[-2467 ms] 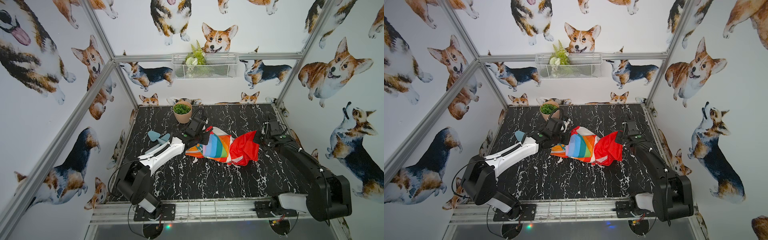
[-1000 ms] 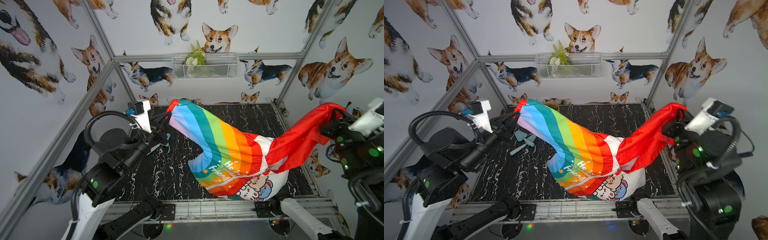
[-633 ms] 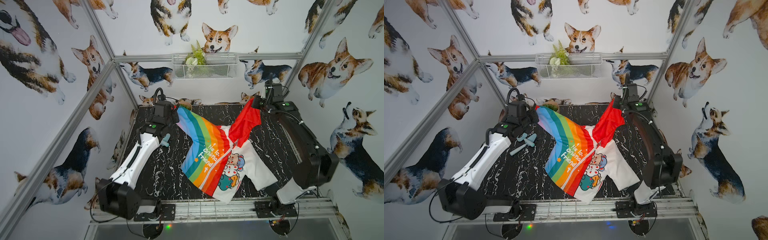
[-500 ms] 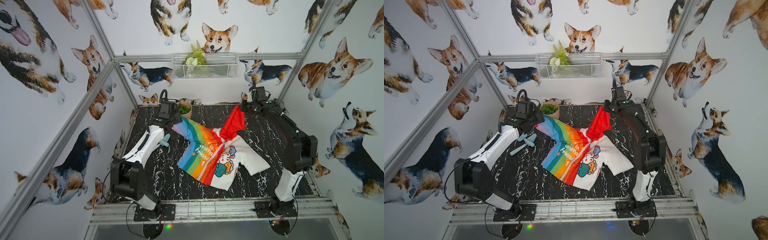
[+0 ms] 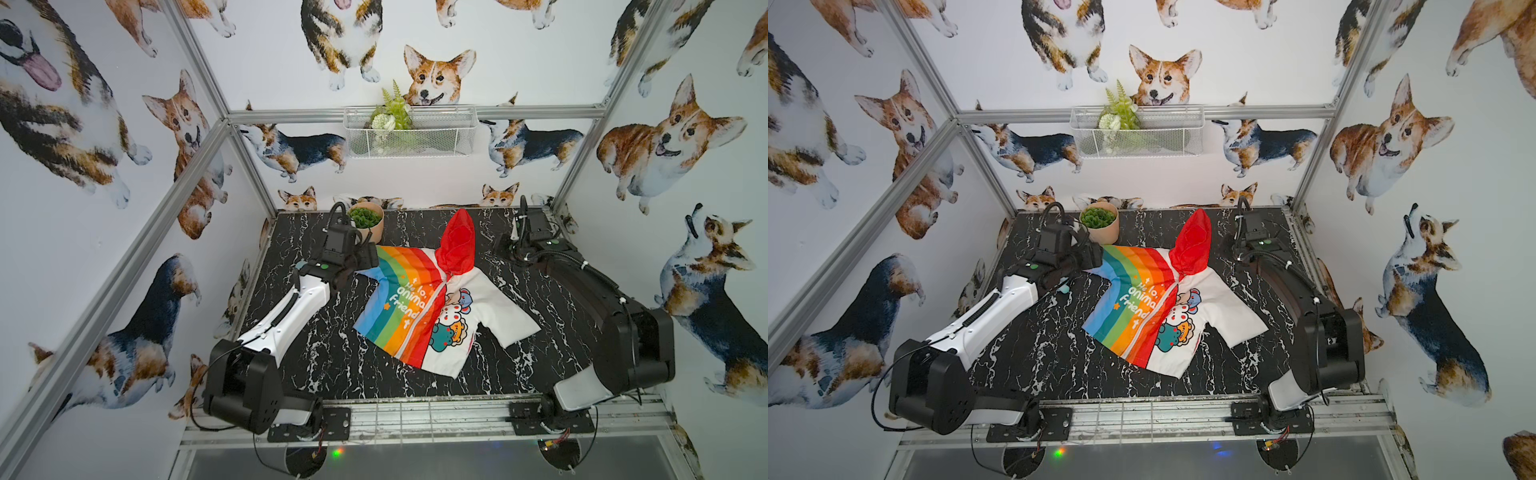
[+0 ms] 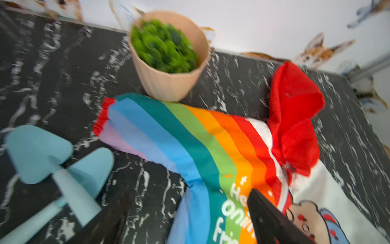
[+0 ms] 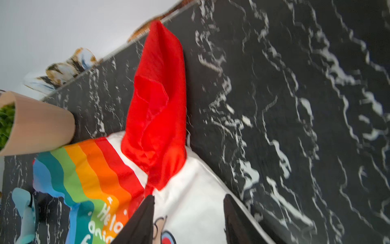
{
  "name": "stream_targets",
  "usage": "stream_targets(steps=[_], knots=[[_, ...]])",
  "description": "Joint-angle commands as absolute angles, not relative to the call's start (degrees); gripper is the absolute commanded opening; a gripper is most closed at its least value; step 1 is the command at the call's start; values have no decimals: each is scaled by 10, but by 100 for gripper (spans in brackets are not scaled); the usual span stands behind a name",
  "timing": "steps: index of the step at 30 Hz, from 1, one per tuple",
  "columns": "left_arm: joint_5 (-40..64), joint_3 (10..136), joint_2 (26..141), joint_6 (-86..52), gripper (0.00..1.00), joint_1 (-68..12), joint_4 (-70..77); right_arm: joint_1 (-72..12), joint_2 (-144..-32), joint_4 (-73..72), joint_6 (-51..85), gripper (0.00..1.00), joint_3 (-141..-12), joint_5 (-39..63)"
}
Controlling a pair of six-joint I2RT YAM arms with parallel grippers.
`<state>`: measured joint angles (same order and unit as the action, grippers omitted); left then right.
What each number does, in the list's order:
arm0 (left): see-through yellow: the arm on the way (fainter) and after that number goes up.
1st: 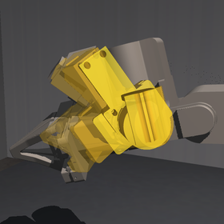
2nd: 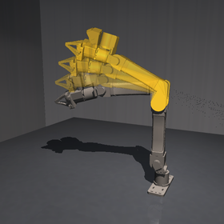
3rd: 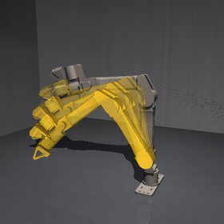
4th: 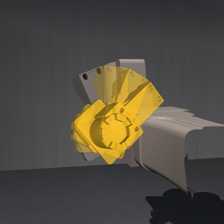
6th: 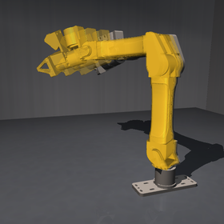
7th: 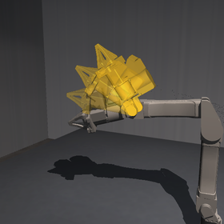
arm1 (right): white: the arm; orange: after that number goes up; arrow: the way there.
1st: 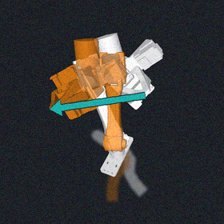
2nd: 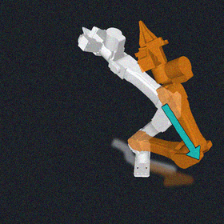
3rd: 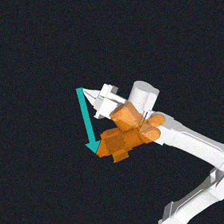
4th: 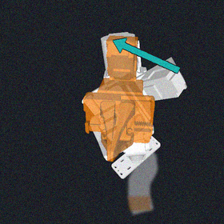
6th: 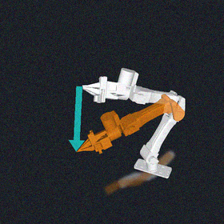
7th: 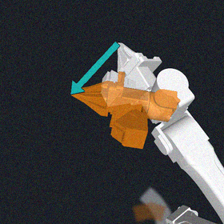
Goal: Unzip the jacket
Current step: Flatten out the jacket at the center of the board.
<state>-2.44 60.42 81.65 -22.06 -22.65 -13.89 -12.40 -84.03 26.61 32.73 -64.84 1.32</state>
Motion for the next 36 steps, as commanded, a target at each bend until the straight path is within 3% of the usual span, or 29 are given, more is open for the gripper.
stream_targets(steps=[1, 6, 10, 12, 17, 22, 34, 36], knots=[[22, 582, 849, -205, 76, -264, -83, -138, -781, 293, 372, 44, -576, -25], [40, 584, 935, -196, 67, -337, -38, -147, -637, 361, 403, 44, -448, -111], [56, 592, 1001, -209, 66, -359, -1, -144, -509, 395, 435, 69, -364, -139], [68, 595, 1020, -216, 66, -360, 13, -131, -476, 407, 445, 72, -338, -134], [74, 610, 1052, -220, 66, -360, 20, -88, -464, 396, 459, 73, -298, -70], [69, 610, 1060, -221, 65, -359, 14, -44, -494, 334, 481, 81, -262, 20], [56, 611, 1069, -216, 65, -359, -3, 15, -538, 209, 504, 74, -200, 115], [51, 610, 1069, -215, 64, -359, -6, 20, -552, 188, 504, 66, -197, 130]])
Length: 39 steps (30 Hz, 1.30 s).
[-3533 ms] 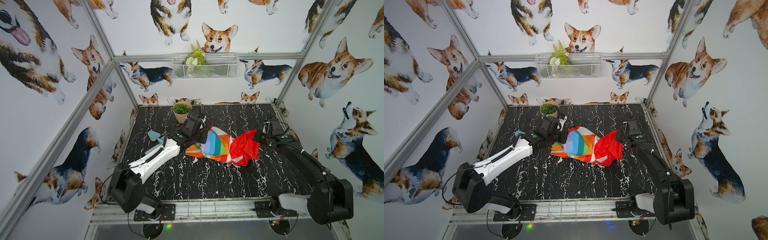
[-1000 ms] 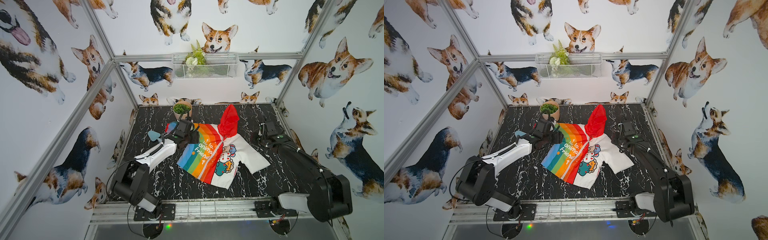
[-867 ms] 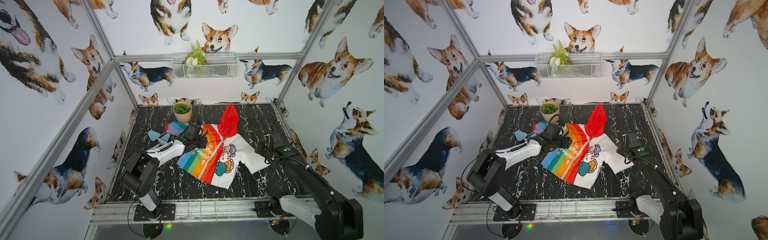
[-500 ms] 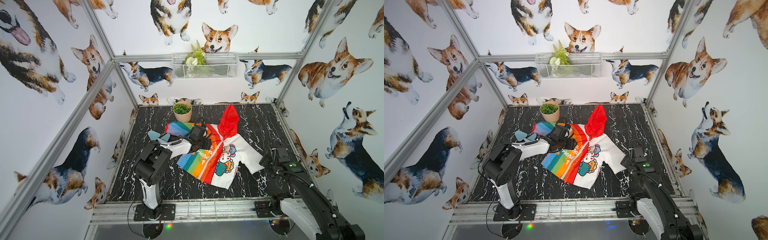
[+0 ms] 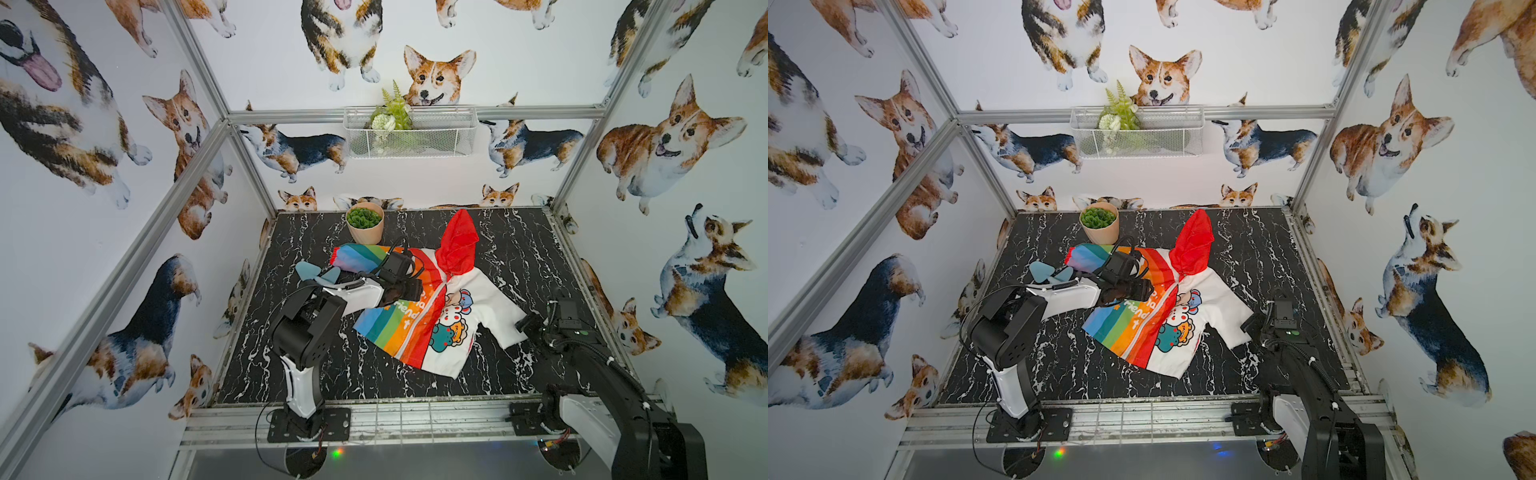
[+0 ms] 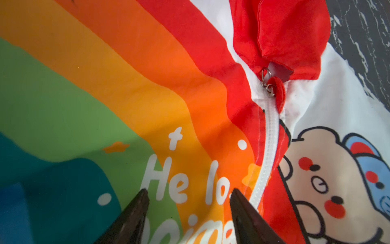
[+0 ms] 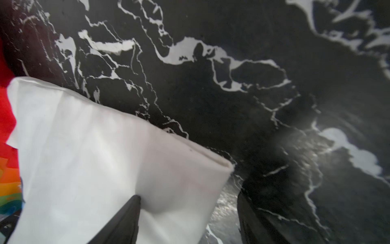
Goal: Unzip the jacket
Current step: Flatten out the jacket at the center of the board.
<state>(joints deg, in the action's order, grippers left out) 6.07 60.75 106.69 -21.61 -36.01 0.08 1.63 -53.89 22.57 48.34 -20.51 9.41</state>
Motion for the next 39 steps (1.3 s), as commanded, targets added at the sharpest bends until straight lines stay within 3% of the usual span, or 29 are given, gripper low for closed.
stream_targets(steps=[1, 7, 9, 17, 22, 28, 31, 33, 36, 39], knots=[[49, 608, 1068, -216, 64, -359, -7, 22, -558, 179, 504, 58, -197, 134], [51, 601, 1058, -215, 63, -361, -15, 23, -525, 263, 458, 8, -252, 87], [50, 594, 1051, -215, 63, -365, -16, 22, -493, 319, 440, 0, -279, 47], [59, 574, 1034, -220, 63, -366, -11, -36, -457, 463, 404, 0, -368, -68], [67, 578, 1038, -215, 63, -371, -19, -100, -513, 481, 418, 0, -411, -136], [68, 581, 1033, -214, 63, -373, -25, -162, -736, 406, 392, 1, -488, -90], [64, 587, 1037, -215, 63, -372, -32, -203, -864, 374, 354, 5, -569, 6], [61, 586, 1035, -215, 63, -372, -32, -218, -905, 326, 339, 15, -583, 73], [54, 581, 1031, -216, 63, -371, -32, -221, -922, 228, 348, 43, -565, 199], [52, 580, 1029, -215, 65, -371, -33, -221, -881, 221, 346, 57, -541, 150]])
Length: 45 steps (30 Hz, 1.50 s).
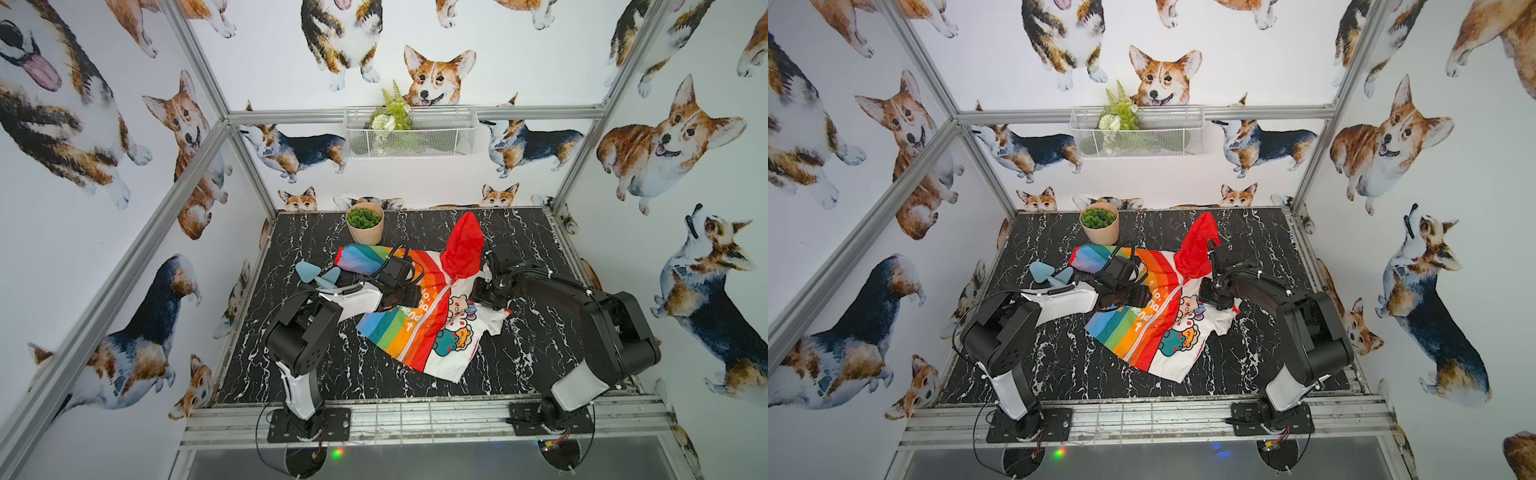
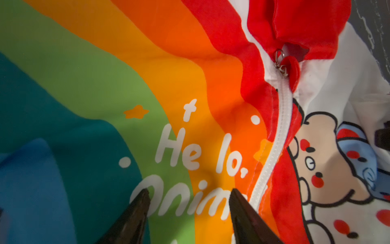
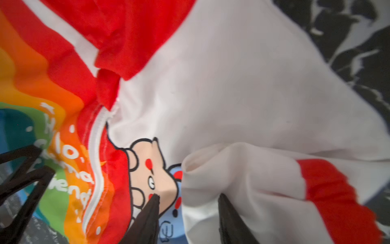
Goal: Unzip the jacket
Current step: Flatten out the jacket at the center of the board.
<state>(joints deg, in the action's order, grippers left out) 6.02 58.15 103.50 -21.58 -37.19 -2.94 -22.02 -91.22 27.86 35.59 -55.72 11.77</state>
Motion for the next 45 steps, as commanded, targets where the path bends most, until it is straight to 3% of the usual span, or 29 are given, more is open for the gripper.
stream_targets(steps=[1, 6, 12, 14, 17, 20, 30, 39, 45], knots=[[53, 579, 1029, -215, 65, -371, -31, -220, -861, 226, 343, 59, -531, 121], [71, 573, 1022, -216, 67, -372, -13, -191, -724, 237, 362, 62, -445, -24], [102, 569, 995, -218, 70, -371, 9, -84, -580, 302, 426, 67, -354, -69], [114, 574, 986, -218, 70, -371, 16, -55, -565, 301, 424, 67, -337, -43], [128, 579, 968, -217, 71, -371, 30, 24, -558, 225, 440, 67, -285, 122], [136, 581, 954, -222, 72, -355, 41, 53, -573, 157, 476, 66, -253, 209], [175, 539, 880, -251, 73, -230, 50, 61, -638, 46, 543, 64, -220, 283], [173, 519, 863, -249, 73, -190, 44, 61, -676, 16, 559, 37, -218, 313], [175, 507, 860, -255, 73, -162, 45, 60, -624, 18, 577, 9, -213, 308]])
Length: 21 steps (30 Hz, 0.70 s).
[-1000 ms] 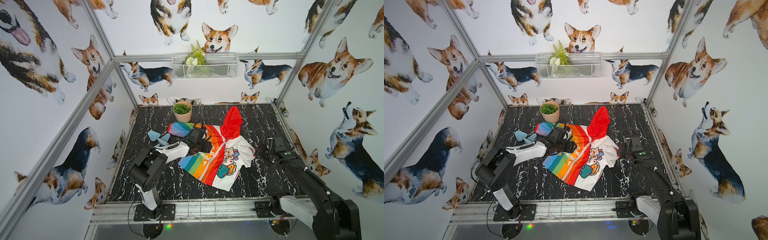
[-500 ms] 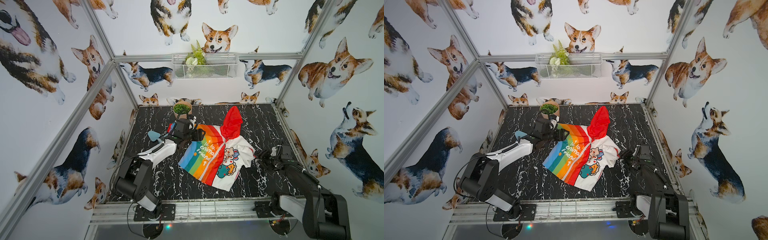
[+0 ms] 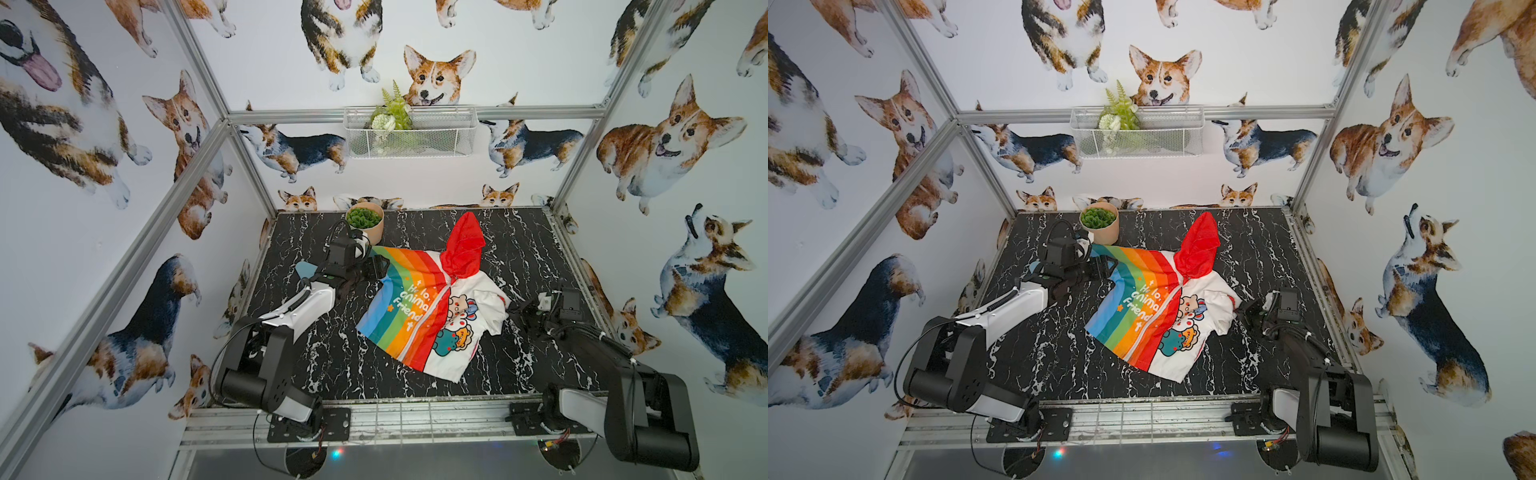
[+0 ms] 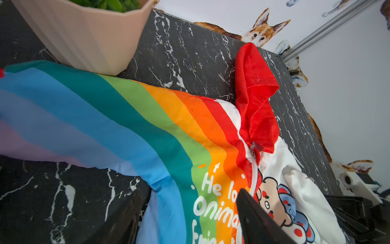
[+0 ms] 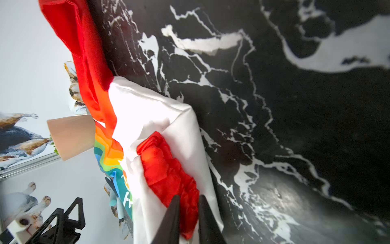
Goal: Unzip the jacket
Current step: Flatten out the jacket at the center of the board.
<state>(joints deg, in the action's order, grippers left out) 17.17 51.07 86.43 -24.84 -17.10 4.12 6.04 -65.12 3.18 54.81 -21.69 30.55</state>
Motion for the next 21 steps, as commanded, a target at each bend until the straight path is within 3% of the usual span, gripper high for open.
stream_targets(steps=[1, 3, 10, 16, 21], knots=[[175, 506, 860, -255, 73, -160, 44, 60, -616, 19, 579, 5, -212, 306], [173, 505, 861, -254, 73, -156, 42, 61, -598, 27, 582, 0, -214, 300], [144, 506, 863, -254, 74, -137, 20, 60, -525, 132, 540, 0, -254, 237], [67, 540, 879, -245, 79, -108, -54, 61, -442, 275, 468, 0, -308, 30], [28, 582, 915, -241, 80, -85, -101, 61, -405, 336, 471, 0, -332, -85]])
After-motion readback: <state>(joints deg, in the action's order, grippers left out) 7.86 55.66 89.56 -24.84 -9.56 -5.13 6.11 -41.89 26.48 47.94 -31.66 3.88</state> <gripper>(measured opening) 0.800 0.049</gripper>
